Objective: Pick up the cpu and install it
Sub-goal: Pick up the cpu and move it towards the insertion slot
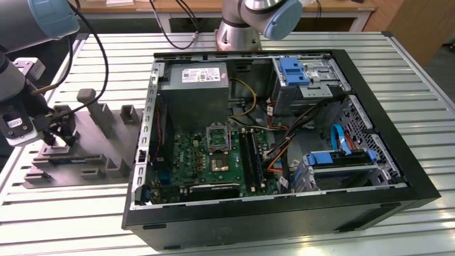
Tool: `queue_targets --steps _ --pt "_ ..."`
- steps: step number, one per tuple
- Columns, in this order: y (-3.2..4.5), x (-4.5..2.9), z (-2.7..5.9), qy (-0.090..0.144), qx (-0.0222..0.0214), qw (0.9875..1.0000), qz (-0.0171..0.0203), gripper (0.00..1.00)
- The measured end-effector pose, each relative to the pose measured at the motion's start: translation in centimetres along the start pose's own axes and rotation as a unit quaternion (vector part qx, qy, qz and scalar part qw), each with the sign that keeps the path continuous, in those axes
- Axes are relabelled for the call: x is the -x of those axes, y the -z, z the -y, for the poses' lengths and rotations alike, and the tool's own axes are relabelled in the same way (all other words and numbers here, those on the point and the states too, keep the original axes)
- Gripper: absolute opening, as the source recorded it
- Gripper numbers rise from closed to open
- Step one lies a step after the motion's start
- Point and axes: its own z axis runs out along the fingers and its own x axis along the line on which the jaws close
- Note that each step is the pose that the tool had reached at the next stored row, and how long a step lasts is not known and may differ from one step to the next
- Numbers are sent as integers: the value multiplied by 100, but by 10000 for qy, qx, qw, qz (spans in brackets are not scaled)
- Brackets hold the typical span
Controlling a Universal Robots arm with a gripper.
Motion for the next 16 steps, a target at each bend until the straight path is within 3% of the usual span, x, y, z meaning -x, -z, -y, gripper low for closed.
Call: queue_targets --steps 5,6,16 --pt "-1 0 0 0 0 10000 1 48" --pt "-1 0 0 0 1 10000 0 55" --pt "-4 0 0 9 3 10000 -1 53"
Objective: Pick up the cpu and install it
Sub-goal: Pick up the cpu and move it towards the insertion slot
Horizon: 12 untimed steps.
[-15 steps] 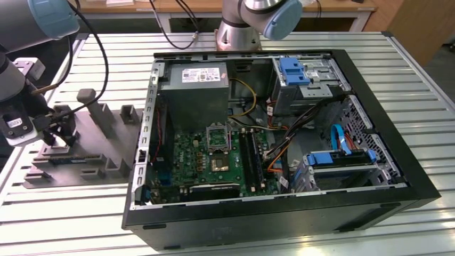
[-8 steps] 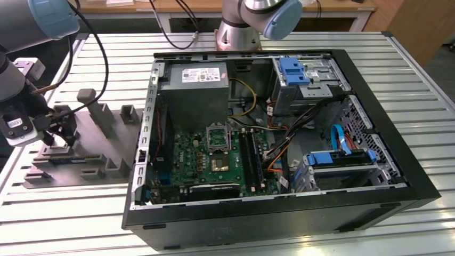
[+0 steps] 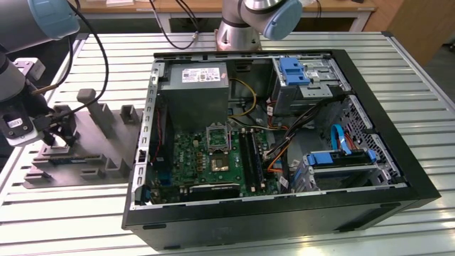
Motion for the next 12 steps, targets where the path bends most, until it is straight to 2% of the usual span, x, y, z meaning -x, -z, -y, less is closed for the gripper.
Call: queue_targets --steps 1,2,9,12 --pt "0 0 0 0 0 10000 0 53" --pt "0 0 0 0 2 10000 0 47" --pt "5 0 0 0 4 10000 1 47" --pt "58 1 -3 0 4 10000 0 47"
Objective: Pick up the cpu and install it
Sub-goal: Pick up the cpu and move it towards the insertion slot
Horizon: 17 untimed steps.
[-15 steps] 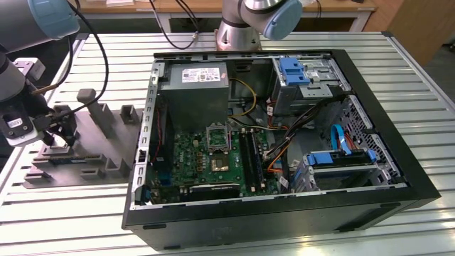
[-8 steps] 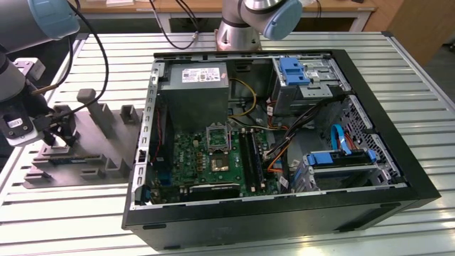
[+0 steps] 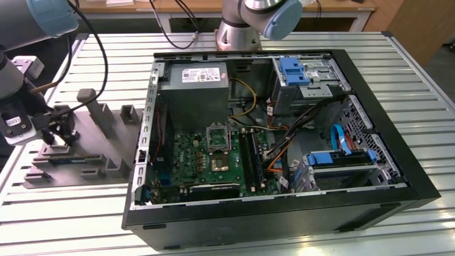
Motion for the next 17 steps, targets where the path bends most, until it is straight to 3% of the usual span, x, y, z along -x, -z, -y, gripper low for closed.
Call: queue_targets --steps 5,17 --pt "129 1 -7 0 0 10000 0 47" --pt "160 1 -9 0 0 10000 0 47"
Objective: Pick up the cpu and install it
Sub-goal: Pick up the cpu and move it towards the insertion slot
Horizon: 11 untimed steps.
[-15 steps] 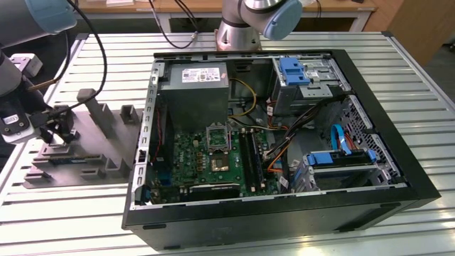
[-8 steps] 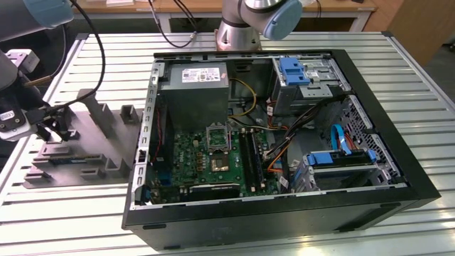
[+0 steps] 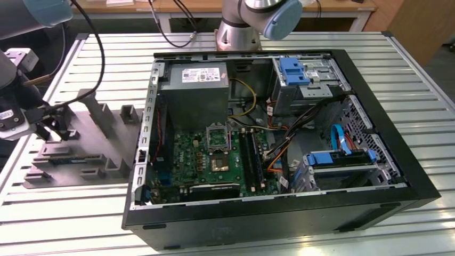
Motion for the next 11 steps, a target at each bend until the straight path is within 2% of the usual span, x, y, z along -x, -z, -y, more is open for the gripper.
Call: queue_targets --steps 11 --pt "28 0 -2 0 0 10000 0 47"
